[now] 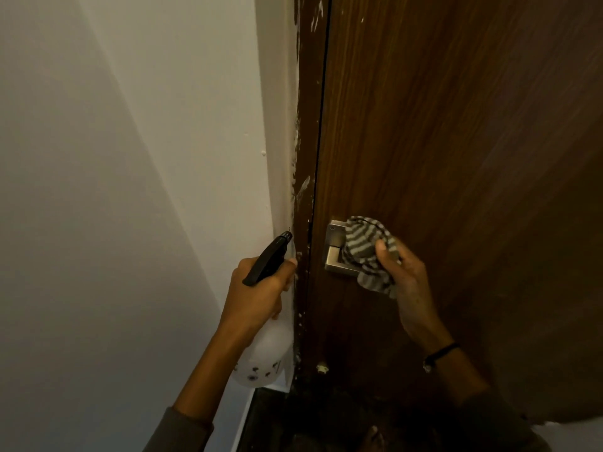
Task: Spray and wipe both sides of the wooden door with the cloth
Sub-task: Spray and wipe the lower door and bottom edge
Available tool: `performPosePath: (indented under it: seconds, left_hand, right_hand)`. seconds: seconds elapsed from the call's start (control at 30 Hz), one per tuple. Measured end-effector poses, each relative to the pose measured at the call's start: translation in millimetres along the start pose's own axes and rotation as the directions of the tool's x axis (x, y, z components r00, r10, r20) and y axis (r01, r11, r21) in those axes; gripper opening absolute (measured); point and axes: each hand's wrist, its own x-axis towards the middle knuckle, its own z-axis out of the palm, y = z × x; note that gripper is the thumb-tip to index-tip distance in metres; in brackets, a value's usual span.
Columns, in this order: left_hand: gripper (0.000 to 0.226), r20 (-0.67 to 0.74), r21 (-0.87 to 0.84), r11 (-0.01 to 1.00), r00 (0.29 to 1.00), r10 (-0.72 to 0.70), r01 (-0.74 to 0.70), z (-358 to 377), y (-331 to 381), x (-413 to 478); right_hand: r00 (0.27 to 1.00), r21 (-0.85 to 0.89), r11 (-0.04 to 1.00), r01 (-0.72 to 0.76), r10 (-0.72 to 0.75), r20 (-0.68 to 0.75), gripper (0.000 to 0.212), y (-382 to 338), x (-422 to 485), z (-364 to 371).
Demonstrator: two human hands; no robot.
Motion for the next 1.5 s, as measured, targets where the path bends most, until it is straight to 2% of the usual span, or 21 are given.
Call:
performPosePath:
  seconds: [0.1,0.23,0.3,0.37,0.47,0.53,0.63,0.7,0.77,0.93,1.03,1.1,1.17,1.23,1.3,1.33,1.37,1.4,1.47,1.5]
  left_hand:
    - [0.034,-0.004,0.009,1.0,1.0,-0.014,0.014,1.6,-5.4,3.3]
    - [0.034,-0.007,0.007,1.0,1.0,-0.013,0.013,4.7,-6.8,4.9]
    - [0.033,-0.001,0.009,1.0,1.0,-0.018,0.018,7.1,-5.9,4.9]
    - [0.034,0.007,0.016,1.0,1.0,-0.02,0.02,9.3,-4.5,4.1]
    - [0.035,0.005,0.036,0.999,1.0,-0.03,0.03,11.9,-3.6,1.5]
    - [0.034,-0.004,0.044,0.998,0.999,-0.043,0.043,10.7,-3.3,-0.7]
    - [0.029,-0.029,0.006,0.998,0.997,-0.066,0.067,6.7,-3.4,-5.1]
    - [0.025,-0.048,0.018,0.998,0.997,-0.067,0.068,3.8,-3.4,-8.5]
    - [0.031,-0.06,0.042,0.998,0.997,-0.053,0.056,-0.1,-3.5,-11.7]
    - [0.038,-0.067,0.058,0.998,0.998,-0.01,0.014,-7.5,-3.3,-16.0]
    - [0.037,-0.049,0.048,0.999,0.999,-0.013,0.015,-3.7,-4.4,-17.9]
    - [0.036,-0.036,0.032,0.999,0.999,-0.016,0.017,0.2,-5.7,-18.4]
    - [0.036,-0.019,0.019,1.0,1.0,-0.017,0.017,5.2,-6.3,-18.4]
    - [0.036,0.002,0.0,1.0,1.0,-0.016,0.016,10.7,-4.9,-19.0]
    - [0.034,0.021,-0.021,1.0,1.0,-0.018,0.019,15.0,-2.8,-20.4]
    - [0.033,0.029,-0.028,0.999,0.999,-0.021,0.022,16.6,-1.9,-21.1]
    - [0.032,0.032,-0.031,0.999,0.999,-0.021,0.022,17.1,-1.7,-22.3]
    - [0.033,0.034,-0.03,0.999,0.999,-0.019,0.02,17.0,-1.8,-23.4]
    - [0.034,0.037,-0.018,1.0,0.999,-0.012,0.013,15.4,-1.5,-26.7]
    - [0.034,0.037,-0.009,1.0,0.999,-0.009,0.009,14.9,-1.0,-27.5]
  right_hand:
    - [0.999,-0.007,0.999,-0.04,0.04,0.026,0.028,22.3,3.6,-3.4]
    - [0.953,0.311,0.912,-0.268,0.298,-0.052,0.034,50.0,6.0,-6.2]
    - [0.916,0.371,0.871,-0.321,0.385,-0.112,0.029,67.6,2.6,-8.0]
    - [0.869,0.381,0.836,-0.395,0.474,-0.141,0.034,86.1,-5.1,-3.1]
    - [0.828,0.408,0.764,-0.5,0.559,-0.031,0.033,101.8,-17.1,29.8]
    - [0.83,0.515,0.702,-0.492,0.557,0.034,0.048,103.3,-12.4,60.0]
    - [0.839,0.646,0.598,-0.475,0.529,0.128,0.042,88.2,0.1,98.7]
    - [0.856,0.725,0.541,-0.427,0.501,0.131,0.044,83.5,3.6,112.1]
    - [0.851,0.779,0.493,-0.387,0.516,0.097,0.045,85.2,-1.0,113.2]
    - [0.84,0.825,0.46,-0.328,0.542,0.032,0.049,90.0,-26.4,74.1]
    - [0.849,0.799,0.57,-0.193,0.505,-0.155,0.043,80.7,-29.8,33.2]
    - [0.858,0.674,0.737,-0.055,0.381,-0.346,0.04,62.4,-27.3,12.0]
    - [0.868,0.413,0.91,0.036,0.176,-0.464,0.034,37.5,-30.9,4.8]
    - [0.897,0.115,0.991,0.07,-0.012,-0.442,0.028,20.0,-39.3,7.7]
    - [0.934,-0.185,0.974,0.134,-0.187,-0.306,0.026,17.8,-44.7,11.9]
    - [0.933,-0.348,0.921,0.176,-0.269,-0.24,0.028,21.1,-43.6,12.6]
    - [0.92,-0.522,0.825,0.217,-0.351,-0.171,0.029,26.2,-39.5,12.5]
    - [0.899,-0.68,0.684,0.265,-0.43,-0.082,0.032,30.6,-34.0,13.9]
    - [0.845,-0.911,0.281,0.301,-0.522,0.118,0.04,41.0,-19.5,24.0]
    - [0.855,-0.965,0.114,0.237,-0.496,0.152,0.048,39.8,-12.0,33.0]
